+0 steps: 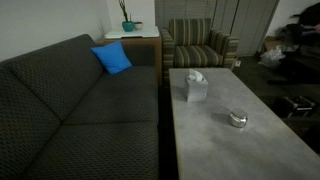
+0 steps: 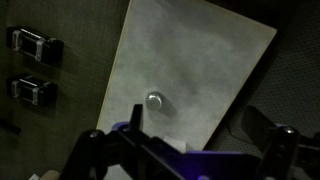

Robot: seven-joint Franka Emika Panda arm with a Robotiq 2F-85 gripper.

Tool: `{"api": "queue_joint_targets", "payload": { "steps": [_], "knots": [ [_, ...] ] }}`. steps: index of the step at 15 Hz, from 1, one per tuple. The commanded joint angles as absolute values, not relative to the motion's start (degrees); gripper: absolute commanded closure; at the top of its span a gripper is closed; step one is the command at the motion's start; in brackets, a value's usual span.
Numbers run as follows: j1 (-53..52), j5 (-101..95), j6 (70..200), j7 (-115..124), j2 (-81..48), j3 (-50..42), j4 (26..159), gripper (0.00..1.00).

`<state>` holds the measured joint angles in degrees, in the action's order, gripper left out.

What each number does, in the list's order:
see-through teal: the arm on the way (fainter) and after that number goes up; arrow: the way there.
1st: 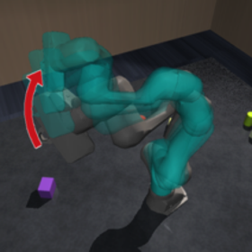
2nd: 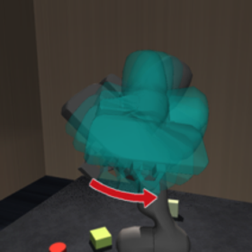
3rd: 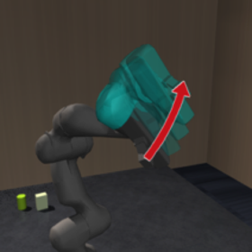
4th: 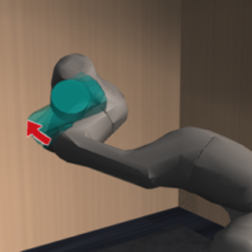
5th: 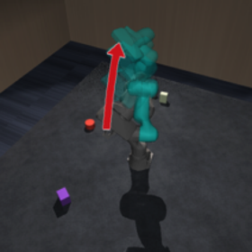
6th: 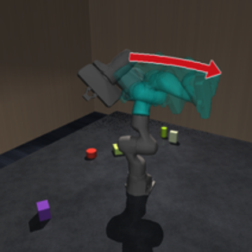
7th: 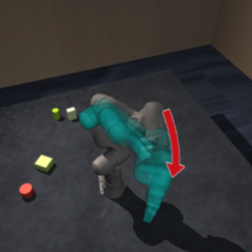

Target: Remove the lid from the silver object.

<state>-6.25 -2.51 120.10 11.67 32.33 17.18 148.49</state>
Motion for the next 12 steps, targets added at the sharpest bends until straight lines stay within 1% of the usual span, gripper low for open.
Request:
{"api": "queue_joint_targets", "payload": {
  "steps": [1, 12],
  "knots": [
    [-7.47, -3.25, 119.94, 12.27, 32.11, 16.06, 148.39, 0.0],
    [-6.98, -5.72, 119.47, 9.82, 29.98, 15.1, 146.21, 0.0]
  ]
}}
